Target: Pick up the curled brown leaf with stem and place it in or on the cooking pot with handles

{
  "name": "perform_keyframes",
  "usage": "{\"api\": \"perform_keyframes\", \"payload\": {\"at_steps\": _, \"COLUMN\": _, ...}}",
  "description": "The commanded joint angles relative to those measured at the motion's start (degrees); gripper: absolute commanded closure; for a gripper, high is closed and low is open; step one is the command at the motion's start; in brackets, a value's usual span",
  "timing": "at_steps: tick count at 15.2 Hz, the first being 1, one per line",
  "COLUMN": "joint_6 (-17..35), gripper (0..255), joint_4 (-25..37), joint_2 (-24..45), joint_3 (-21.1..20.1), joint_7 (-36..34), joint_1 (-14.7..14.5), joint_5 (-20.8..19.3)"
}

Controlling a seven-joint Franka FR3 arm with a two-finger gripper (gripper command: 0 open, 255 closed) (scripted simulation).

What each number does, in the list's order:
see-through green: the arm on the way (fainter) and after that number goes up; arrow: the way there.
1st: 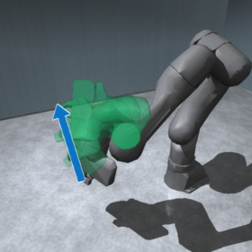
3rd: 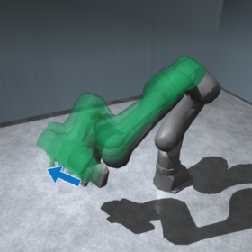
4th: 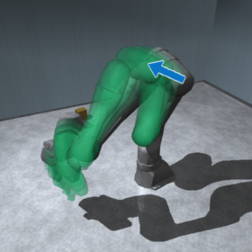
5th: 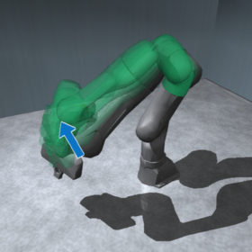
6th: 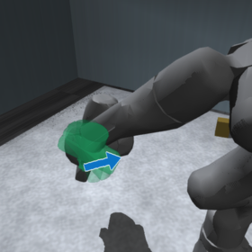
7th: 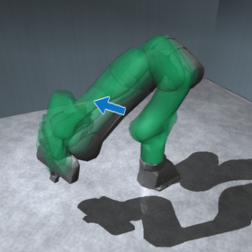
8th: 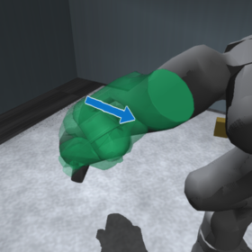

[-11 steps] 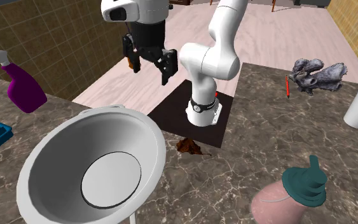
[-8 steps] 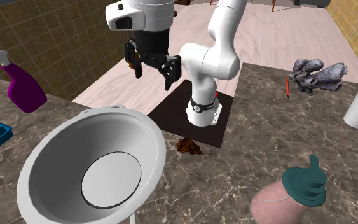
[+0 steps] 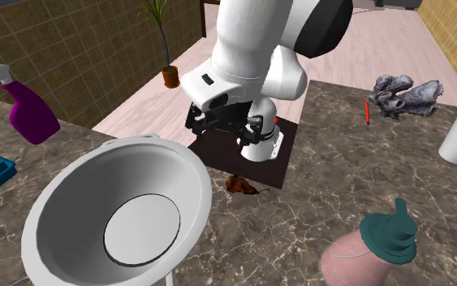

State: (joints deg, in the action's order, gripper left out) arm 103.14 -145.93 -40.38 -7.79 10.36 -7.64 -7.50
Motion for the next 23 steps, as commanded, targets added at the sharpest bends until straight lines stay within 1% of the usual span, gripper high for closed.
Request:
{"api": "perform_keyframes", "payload": {"at_steps": 1, "joint_6": 2.7, "gripper": 0, "joint_4": -1.2, "joint_2": 1.7, "joint_3": -1.9, "joint_7": 0.9, "joint_1": -1.9, "joint_5": -0.3}}
{"api": "perform_keyframes", "payload": {"at_steps": 9, "joint_6": 13.7, "gripper": 0, "joint_4": -7.3, "joint_2": 8.6, "joint_3": -9.8, "joint_7": 3.3, "joint_1": -9.1, "joint_5": -2.5}}
{"api": "perform_keyframes", "payload": {"at_steps": 17, "joint_6": 20.6, "gripper": 0, "joint_4": -11.3, "joint_2": 11.3, "joint_3": -9.6, "joint_7": 2.3, "joint_1": -7.6, "joint_5": -4.4}}
{"api": "perform_keyframes", "payload": {"at_steps": 23, "joint_6": 20.6, "gripper": 0, "joint_4": -11.3, "joint_2": 11.3, "joint_3": -9.6, "joint_7": 2.3, "joint_1": -7.6, "joint_5": -4.4}}
